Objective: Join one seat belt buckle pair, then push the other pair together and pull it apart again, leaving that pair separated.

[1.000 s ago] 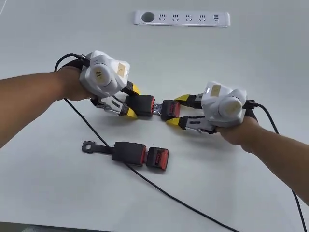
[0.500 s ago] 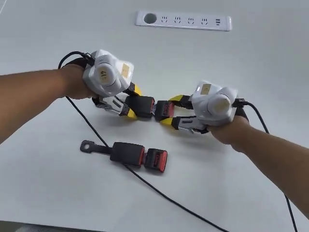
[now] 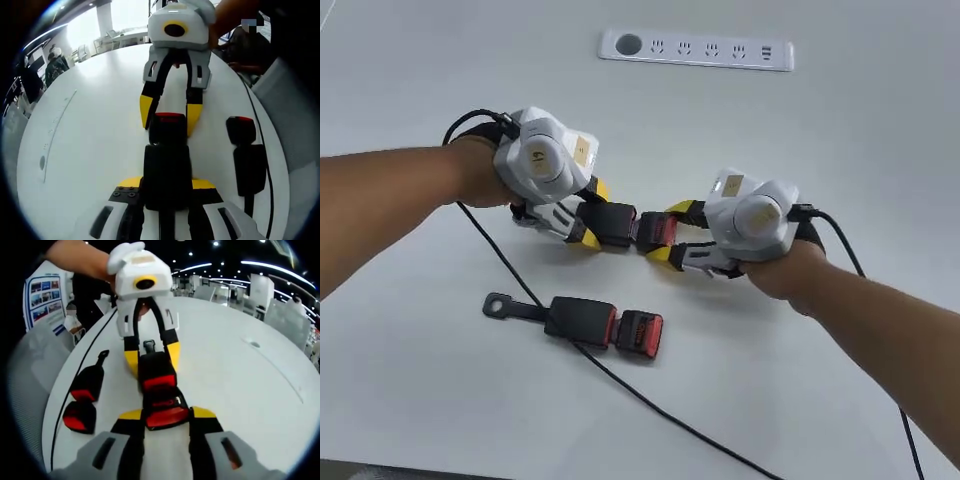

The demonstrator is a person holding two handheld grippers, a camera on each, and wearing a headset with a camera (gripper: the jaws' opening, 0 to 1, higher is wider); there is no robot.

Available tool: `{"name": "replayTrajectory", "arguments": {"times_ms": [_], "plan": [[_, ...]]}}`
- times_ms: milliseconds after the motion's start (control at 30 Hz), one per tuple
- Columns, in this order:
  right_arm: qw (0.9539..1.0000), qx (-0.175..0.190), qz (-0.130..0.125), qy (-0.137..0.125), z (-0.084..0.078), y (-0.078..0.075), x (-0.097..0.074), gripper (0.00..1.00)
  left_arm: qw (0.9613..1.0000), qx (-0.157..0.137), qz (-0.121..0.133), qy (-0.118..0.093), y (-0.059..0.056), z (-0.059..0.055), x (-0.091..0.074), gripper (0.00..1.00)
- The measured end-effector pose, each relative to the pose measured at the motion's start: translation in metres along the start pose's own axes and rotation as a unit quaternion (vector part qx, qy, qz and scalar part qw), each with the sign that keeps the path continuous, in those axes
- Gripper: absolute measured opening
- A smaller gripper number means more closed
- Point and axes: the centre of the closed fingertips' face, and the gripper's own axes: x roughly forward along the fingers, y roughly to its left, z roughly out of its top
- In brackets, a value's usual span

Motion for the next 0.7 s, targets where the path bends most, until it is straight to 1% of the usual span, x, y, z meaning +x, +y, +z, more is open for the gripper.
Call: {"name": "replayTrajectory", "arguments": {"times_ms": [700], "plan": [[0.9998, -0.007, -0.005, 0.018, 0.0006, 0.0009, 0.0011, 0.33, 1.0, 0.0, -0.002, 0.005, 0.0002, -0.0009, -0.0001, 0.34]]}}
